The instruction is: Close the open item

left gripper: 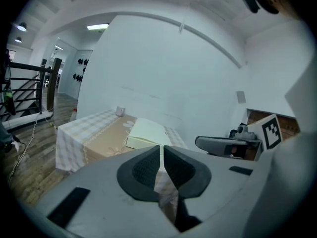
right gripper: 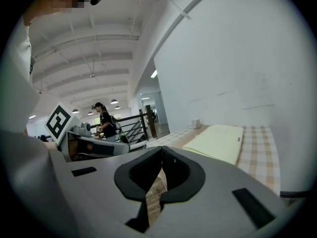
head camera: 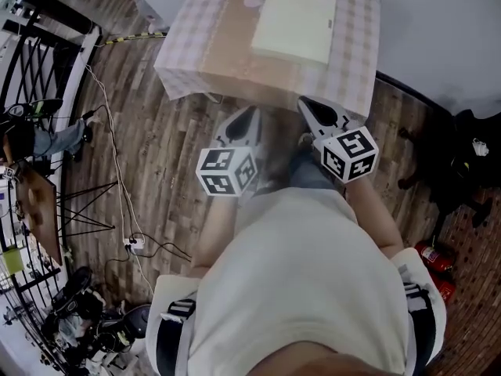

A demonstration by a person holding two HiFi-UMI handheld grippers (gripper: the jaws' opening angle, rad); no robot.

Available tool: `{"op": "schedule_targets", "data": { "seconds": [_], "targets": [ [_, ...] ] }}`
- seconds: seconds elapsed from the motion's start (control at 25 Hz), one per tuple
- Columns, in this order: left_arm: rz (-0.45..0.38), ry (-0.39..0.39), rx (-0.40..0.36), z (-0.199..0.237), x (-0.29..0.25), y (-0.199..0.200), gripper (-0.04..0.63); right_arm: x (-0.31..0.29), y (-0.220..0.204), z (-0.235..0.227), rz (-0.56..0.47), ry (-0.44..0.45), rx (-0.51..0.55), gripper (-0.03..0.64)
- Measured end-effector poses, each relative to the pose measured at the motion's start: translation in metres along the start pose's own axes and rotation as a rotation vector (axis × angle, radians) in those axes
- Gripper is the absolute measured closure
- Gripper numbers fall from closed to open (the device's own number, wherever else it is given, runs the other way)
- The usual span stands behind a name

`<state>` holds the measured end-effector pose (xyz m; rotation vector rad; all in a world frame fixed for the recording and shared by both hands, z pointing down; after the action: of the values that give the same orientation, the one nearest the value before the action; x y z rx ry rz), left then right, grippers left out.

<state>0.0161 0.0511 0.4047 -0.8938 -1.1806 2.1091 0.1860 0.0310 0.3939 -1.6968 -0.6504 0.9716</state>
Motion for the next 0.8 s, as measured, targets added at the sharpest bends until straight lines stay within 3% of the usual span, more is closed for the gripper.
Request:
{"op": "schedule_targets", "data": {
  "seconds": [0.8],
  "targets": [
    [-0.044, -0.010, -0.045, -0.011, 0.070, -0.019, 0.571, 0.037, -0.010, 0.079, -0.068, 0.013, 0.069, 0.617]
  ]
}}
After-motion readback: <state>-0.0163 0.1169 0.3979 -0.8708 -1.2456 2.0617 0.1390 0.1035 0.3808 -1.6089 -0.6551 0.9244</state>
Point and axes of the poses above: the fingertips, and each gripper's own axes: x backward along the fingers, z to its left, y out of its top, the point moved 6 cm from there along x, backward along the fingers, and after that the axes turned 9 degrees about -y, right-handed, at the moved point
